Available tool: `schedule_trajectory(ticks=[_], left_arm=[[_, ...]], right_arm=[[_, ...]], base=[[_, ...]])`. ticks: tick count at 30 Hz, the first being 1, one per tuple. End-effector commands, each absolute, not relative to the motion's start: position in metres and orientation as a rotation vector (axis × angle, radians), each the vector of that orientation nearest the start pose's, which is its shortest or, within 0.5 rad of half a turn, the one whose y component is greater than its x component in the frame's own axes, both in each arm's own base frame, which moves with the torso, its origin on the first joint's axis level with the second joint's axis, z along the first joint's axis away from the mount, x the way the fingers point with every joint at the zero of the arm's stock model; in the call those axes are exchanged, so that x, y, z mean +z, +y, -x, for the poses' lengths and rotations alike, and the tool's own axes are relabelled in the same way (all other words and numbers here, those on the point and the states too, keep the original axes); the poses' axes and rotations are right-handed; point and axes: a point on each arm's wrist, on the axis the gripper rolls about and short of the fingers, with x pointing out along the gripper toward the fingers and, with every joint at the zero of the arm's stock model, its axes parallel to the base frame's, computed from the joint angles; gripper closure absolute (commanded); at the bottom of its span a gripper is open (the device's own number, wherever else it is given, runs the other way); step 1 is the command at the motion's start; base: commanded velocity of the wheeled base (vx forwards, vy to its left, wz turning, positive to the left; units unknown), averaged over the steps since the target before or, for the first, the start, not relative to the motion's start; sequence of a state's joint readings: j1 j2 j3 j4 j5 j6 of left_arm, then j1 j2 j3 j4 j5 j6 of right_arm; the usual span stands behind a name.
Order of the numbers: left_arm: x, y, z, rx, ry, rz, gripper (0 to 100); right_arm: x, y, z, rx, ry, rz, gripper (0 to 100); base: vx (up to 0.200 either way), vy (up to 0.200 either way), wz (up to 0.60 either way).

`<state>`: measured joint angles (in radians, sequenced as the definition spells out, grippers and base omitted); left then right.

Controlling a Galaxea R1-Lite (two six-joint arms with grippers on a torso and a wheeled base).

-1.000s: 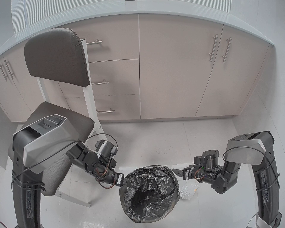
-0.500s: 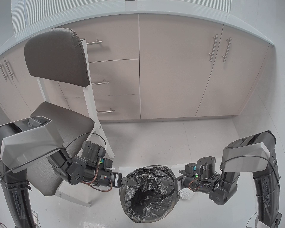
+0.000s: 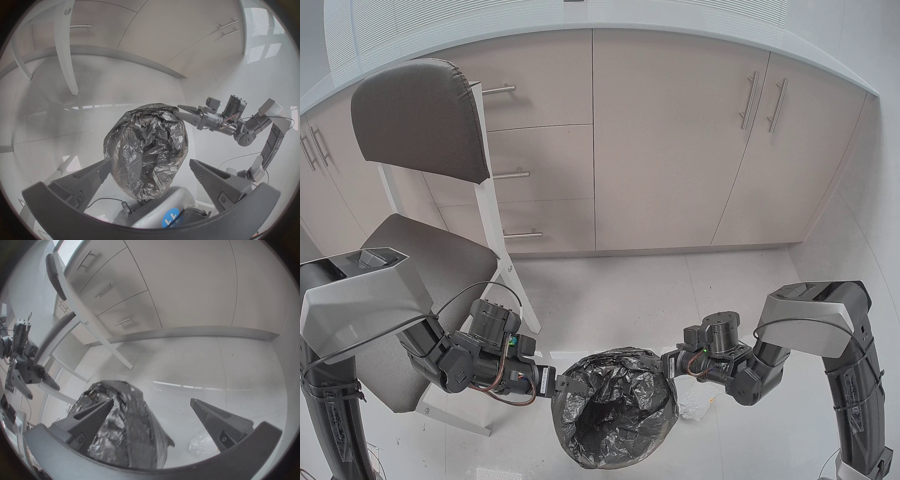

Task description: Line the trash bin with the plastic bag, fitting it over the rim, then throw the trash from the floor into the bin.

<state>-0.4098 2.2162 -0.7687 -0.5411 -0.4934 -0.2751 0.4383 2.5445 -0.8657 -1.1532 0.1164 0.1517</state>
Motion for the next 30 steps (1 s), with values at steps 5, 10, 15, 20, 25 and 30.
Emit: schedule_trajectory(ticks=[5, 10, 15, 20, 25, 30], left_arm=[[-0.005, -0.145, -0.306, -0.703, 1.05, 0.275, 0], [-0.005, -0.145, -0.306, -0.701, 1.051, 0.274, 0], [-0.005, -0.145, -0.306, -0.702, 1.05, 0.273, 0], [-0.005, -0.145, -0.306, -0.702, 1.05, 0.273, 0], [-0.006, -0.145, -0.305, -0.703, 1.052, 0.272, 0], [-0.007, -0.146, -0.305, -0.689, 1.051, 0.256, 0]], right_arm=[[-0.07, 0.174, -0.384, 0.456, 0.595, -0.053, 0], [-0.067, 0.171, -0.395, 0.438, 0.606, -0.057, 0], [-0.067, 0.166, -0.407, 0.42, 0.583, -0.068, 0], [-0.064, 0.155, -0.424, 0.372, 0.67, -0.073, 0], [-0.058, 0.147, -0.443, 0.352, 0.73, -0.079, 0], [-0.055, 0.15, -0.452, 0.351, 0.815, -0.073, 0]], base=[[0.0, 0.0, 0.0], [0.0, 0.0, 0.0], [0.0, 0.0, 0.0], [0.0, 0.0, 0.0], [0.0, 0.0, 0.0], [0.0, 0.0, 0.0]])
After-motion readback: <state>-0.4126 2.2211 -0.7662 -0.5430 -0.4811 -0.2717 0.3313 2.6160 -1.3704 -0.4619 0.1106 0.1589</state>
